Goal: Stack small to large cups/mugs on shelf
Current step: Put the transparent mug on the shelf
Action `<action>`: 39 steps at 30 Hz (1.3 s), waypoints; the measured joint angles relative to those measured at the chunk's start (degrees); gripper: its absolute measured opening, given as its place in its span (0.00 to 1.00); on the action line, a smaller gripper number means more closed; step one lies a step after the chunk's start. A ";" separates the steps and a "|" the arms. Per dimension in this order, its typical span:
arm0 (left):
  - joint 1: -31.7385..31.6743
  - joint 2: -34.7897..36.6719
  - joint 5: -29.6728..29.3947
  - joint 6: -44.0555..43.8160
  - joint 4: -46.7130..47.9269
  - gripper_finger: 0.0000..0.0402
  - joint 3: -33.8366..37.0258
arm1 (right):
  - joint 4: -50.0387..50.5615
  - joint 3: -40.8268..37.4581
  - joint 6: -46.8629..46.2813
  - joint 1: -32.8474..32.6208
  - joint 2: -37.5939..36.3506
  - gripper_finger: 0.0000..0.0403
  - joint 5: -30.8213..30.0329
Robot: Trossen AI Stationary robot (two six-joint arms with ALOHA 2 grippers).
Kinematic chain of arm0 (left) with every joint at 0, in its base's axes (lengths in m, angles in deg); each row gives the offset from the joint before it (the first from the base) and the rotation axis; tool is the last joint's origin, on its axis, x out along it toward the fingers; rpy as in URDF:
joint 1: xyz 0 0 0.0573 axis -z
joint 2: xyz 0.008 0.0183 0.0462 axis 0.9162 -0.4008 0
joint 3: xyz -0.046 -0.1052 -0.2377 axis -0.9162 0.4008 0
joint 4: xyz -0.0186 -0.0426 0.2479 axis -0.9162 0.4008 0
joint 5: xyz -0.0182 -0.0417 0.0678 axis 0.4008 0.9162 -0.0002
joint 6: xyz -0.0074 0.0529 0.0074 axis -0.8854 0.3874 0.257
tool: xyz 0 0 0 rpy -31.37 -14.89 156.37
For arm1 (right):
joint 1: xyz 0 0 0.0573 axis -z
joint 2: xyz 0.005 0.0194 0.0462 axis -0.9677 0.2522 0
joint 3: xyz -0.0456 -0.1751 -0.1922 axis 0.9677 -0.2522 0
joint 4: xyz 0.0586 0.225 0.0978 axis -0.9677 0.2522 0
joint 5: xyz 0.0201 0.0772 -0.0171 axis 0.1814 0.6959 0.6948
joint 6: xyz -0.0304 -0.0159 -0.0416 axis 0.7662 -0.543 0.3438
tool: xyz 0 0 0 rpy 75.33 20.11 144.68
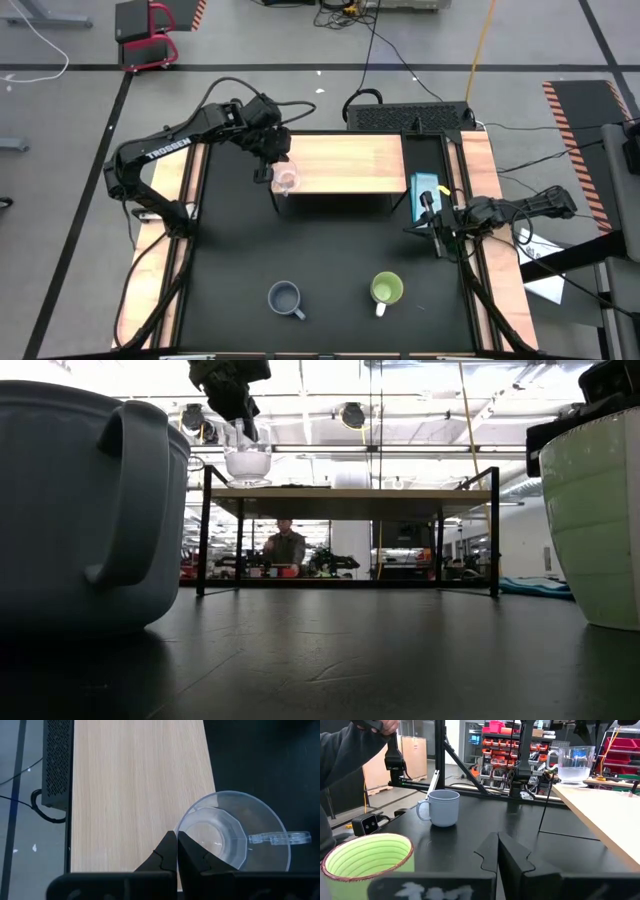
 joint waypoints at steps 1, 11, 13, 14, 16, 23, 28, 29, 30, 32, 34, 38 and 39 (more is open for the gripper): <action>0.00 0.00 0.02 -0.01 -0.03 0.00 0.00 | 0.00 0.00 0.00 -0.02 0.16 0.00 0.00; 0.32 -1.59 0.38 -0.11 0.52 0.00 0.09 | -0.02 0.01 0.00 -0.01 1.16 0.00 0.00; 0.59 -2.31 0.39 0.20 0.20 0.00 0.11 | -0.09 0.00 -0.02 0.00 1.16 0.00 0.00; 0.67 -2.56 0.39 0.59 0.01 0.00 0.11 | -0.15 0.01 0.00 -0.02 1.16 0.00 0.00; 0.66 -2.71 0.39 1.00 -0.14 0.00 0.11 | -0.19 -0.01 -0.01 -0.01 1.18 0.00 -0.01; 0.42 -2.64 -0.11 1.10 -0.13 0.00 0.11 | -0.26 0.01 -0.02 -0.02 1.18 0.00 0.00; -0.12 -2.64 -0.34 1.24 -0.41 0.00 0.11 | -0.33 0.00 0.00 -0.02 1.18 0.00 -0.02; -0.21 -2.64 -0.40 1.18 -0.84 0.00 0.11 | -0.33 0.01 -0.01 -0.02 1.18 0.00 -0.02; -0.29 -2.64 -0.48 1.14 -1.45 0.00 0.11 | -0.33 -0.02 -0.02 -0.02 1.18 0.00 -0.02; -0.53 -2.64 -0.54 1.13 -2.09 0.00 0.11 | -0.35 -0.01 -0.02 -0.02 1.18 0.00 -0.02; -0.63 -2.64 -0.58 1.11 -2.29 0.00 0.11 | -0.35 -0.01 -0.02 0.00 1.18 0.00 -0.02; -0.63 -2.91 -0.69 1.32 -3.01 0.00 0.11 | -0.37 -0.01 -0.02 -0.02 1.18 0.00 -0.02; -0.63 -3.07 -0.70 1.26 -3.19 0.00 0.09 | -0.37 0.01 -0.02 -0.01 1.18 0.00 -0.02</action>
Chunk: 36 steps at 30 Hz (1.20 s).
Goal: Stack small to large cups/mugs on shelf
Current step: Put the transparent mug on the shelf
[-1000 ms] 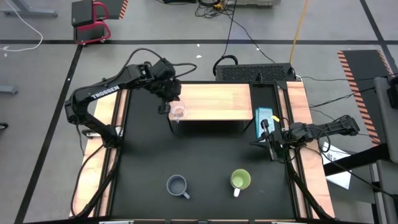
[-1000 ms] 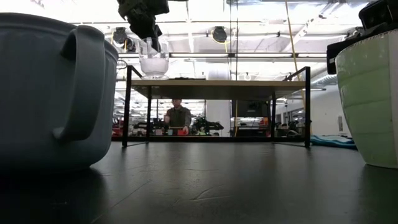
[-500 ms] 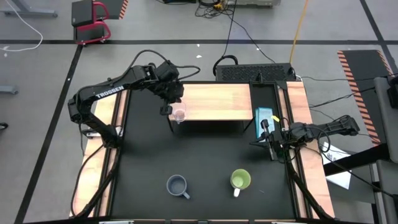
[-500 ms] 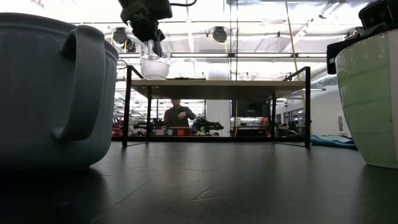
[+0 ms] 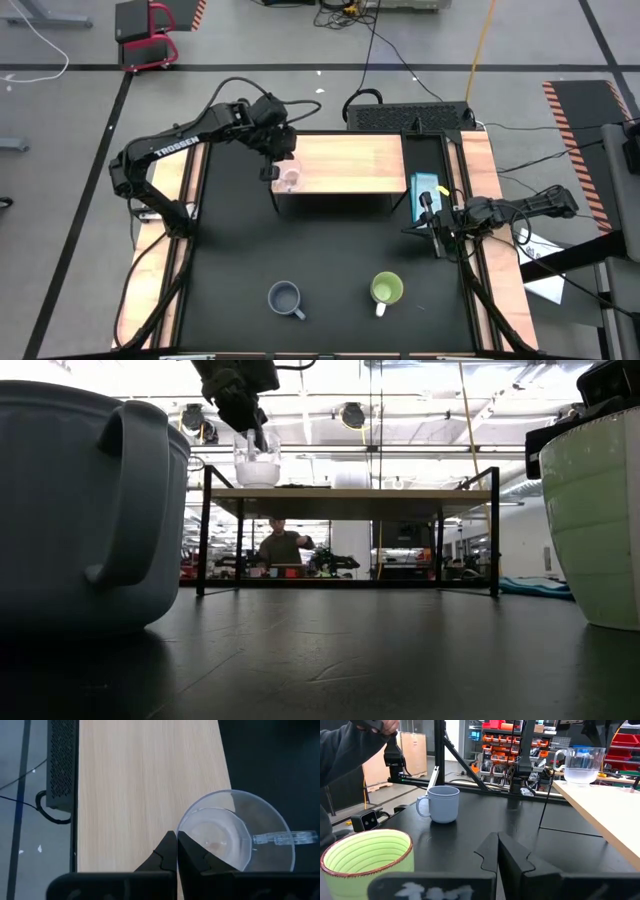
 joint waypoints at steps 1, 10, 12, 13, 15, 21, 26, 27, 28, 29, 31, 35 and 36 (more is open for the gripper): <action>-0.12 -0.26 0.02 -0.08 0.01 0.00 0.00 | 0.00 -0.02 0.00 -0.01 0.00 0.00 0.00; -0.59 -1.93 0.06 0.76 -0.51 0.00 -0.24 | -0.03 -0.02 -0.02 0.00 -0.02 0.00 0.00; -0.59 -1.93 0.06 0.96 -0.53 0.00 -0.23 | -0.02 -0.02 -0.02 0.00 0.00 0.00 0.00; -0.62 -1.93 0.06 0.92 -0.51 0.00 -0.22 | -0.04 -0.02 -0.02 -0.01 0.00 0.00 0.00; -0.81 -1.95 0.06 0.75 -0.44 0.00 -0.21 | -0.04 -0.02 -0.02 0.01 0.00 0.00 0.00; -0.85 -2.00 0.44 0.91 -0.29 0.00 -0.17 | -0.04 -0.01 -0.02 0.01 0.00 0.00 0.00; -0.92 -2.04 0.39 -0.03 -0.49 0.01 -0.11 | -0.04 0.00 -0.02 0.01 0.00 0.00 0.00; -0.92 -2.04 0.37 -0.05 -0.48 0.02 -0.11 | -0.04 -0.02 -0.02 -0.01 0.00 0.00 0.00; -0.92 -2.04 0.37 -0.05 -0.47 0.02 -0.11 | -0.04 -0.02 -0.02 0.00 0.00 0.00 0.00; -0.92 -2.06 0.36 -0.05 -0.47 0.02 -0.10 | -0.04 -0.02 -0.02 0.01 0.00 0.00 0.00; -0.92 -2.08 0.10 0.00 -0.51 0.03 -0.09 | -0.04 -0.02 -0.02 0.00 0.00 0.00 0.00; -0.92 -2.15 -0.16 -0.90 -0.59 0.06 -0.04 | -0.04 -0.01 -0.04 -0.02 0.00 0.00 0.00; -0.94 -2.19 -0.23 -1.18 -0.44 0.06 0.02 | -0.04 -0.01 -0.02 -0.02 0.00 0.00 0.00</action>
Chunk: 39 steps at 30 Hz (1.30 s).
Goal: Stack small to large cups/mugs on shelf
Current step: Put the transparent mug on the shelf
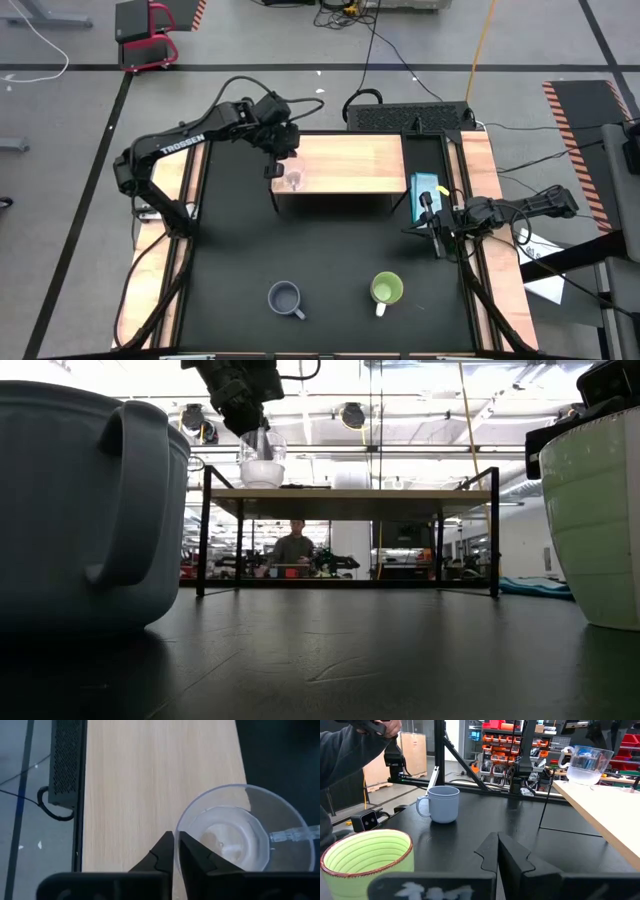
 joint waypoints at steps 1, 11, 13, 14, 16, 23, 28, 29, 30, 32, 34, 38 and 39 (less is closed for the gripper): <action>-0.02 -0.06 -0.01 -0.04 0.17 0.07 0.02 | 0.00 0.01 -0.01 0.01 -0.01 0.00 0.00; 0.33 -0.22 -0.01 -0.08 0.60 0.12 0.20 | 0.00 -0.01 -0.02 0.02 0.00 0.00 0.02; 0.51 -0.20 -0.01 -0.06 0.52 0.12 0.20 | 0.00 0.00 -0.02 0.01 0.00 0.00 0.01; 0.65 -0.20 0.01 -0.04 0.48 0.12 0.20 | 0.00 0.01 -0.02 0.00 0.00 0.00 0.01; 0.73 -0.15 0.01 -0.04 0.40 0.12 0.20 | 0.00 0.00 -0.02 0.01 0.00 0.00 0.02; 0.72 -0.09 0.05 -0.06 0.21 0.12 0.13 | 0.01 -0.01 -0.02 0.01 0.00 0.00 0.02; 0.90 0.61 -0.17 -0.09 0.23 0.12 0.03 | 0.00 0.00 -0.02 0.01 0.00 0.00 0.02; 1.08 0.63 -0.21 -0.09 0.20 0.13 -0.01 | 0.02 0.01 -0.02 0.01 0.00 0.00 0.02; 1.09 0.65 -0.24 -0.09 0.24 0.14 -0.02 | 0.01 0.00 -0.02 0.02 0.00 0.00 0.02; 1.12 0.81 -0.40 -0.09 0.47 0.16 -0.02 | 0.02 -0.01 -0.02 0.02 0.00 0.00 0.02; 1.34 1.08 -0.45 -0.09 0.45 0.18 -0.02 | 0.02 0.00 -0.02 0.01 0.00 0.00 0.02; 1.58 1.05 -0.65 0.05 0.47 0.20 -0.02 | 0.02 -0.01 -0.02 0.00 0.00 0.00 0.02; 1.67 1.05 -0.67 0.14 0.47 0.20 -0.02 | 0.02 0.01 -0.02 0.00 0.00 0.00 0.02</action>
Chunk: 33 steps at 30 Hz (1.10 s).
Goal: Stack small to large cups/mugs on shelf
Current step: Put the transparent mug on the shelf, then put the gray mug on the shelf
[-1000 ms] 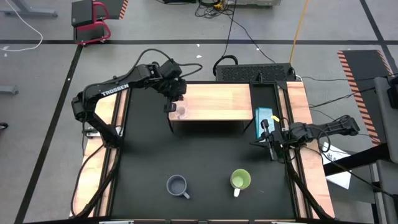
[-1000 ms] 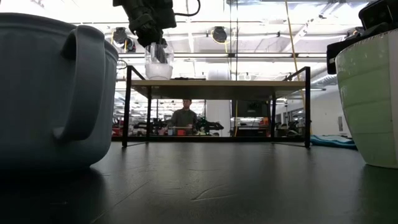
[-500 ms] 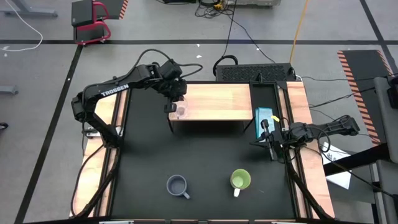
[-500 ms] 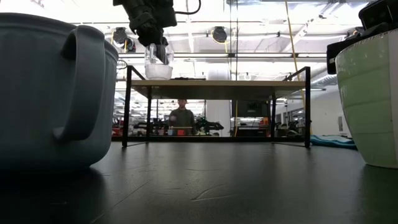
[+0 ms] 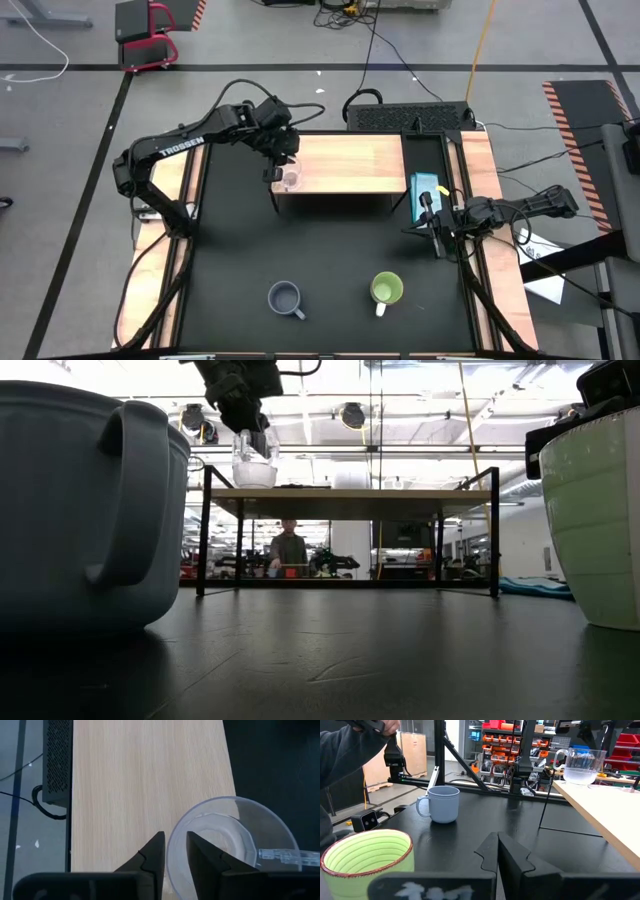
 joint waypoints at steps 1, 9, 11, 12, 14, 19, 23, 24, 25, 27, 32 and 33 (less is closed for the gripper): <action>0.08 0.02 -0.13 0.15 0.00 0.20 0.00 | -0.01 -0.01 0.00 0.01 0.00 0.00 0.00; 0.17 0.39 -0.61 0.91 0.15 0.20 0.00 | -0.02 -0.02 0.00 0.02 0.00 0.00 0.00; 0.38 0.66 -0.61 0.93 0.24 0.20 -0.30 | -0.01 0.00 0.00 0.00 0.00 0.00 0.00; 0.50 0.68 -0.82 0.88 0.42 0.20 -0.78 | 0.00 0.00 0.00 0.00 0.00 0.00 0.00; 0.57 1.27 -1.75 0.69 0.75 0.20 -1.25 | 0.00 -0.01 0.00 0.00 0.00 0.00 0.00; 1.39 2.44 -2.01 0.65 1.70 0.20 -3.77 | 0.00 0.00 0.00 0.02 -0.02 0.00 0.00; 2.05 3.70 -1.98 0.19 1.48 0.20 -4.72 | 0.00 -0.02 0.00 0.01 0.00 0.00 0.00; 2.06 3.93 -1.98 -0.05 1.78 0.20 -4.72 | -0.02 -0.01 0.00 0.00 -0.01 0.00 0.00; 2.19 4.02 -1.98 -0.18 1.80 0.20 -4.72 | 0.00 -0.01 0.00 0.00 0.00 0.00 0.00; 2.50 4.02 -2.01 -0.51 1.90 0.20 -4.72 | 0.00 -0.02 0.00 0.00 0.00 0.00 0.00; 3.41 4.02 -0.35 0.58 3.18 0.17 -4.70 | 0.00 -0.02 -0.48 0.00 -0.02 0.00 0.00; 3.83 4.02 -0.16 1.04 3.42 0.14 -4.70 | 0.00 0.00 -0.74 0.02 -0.02 0.00 0.00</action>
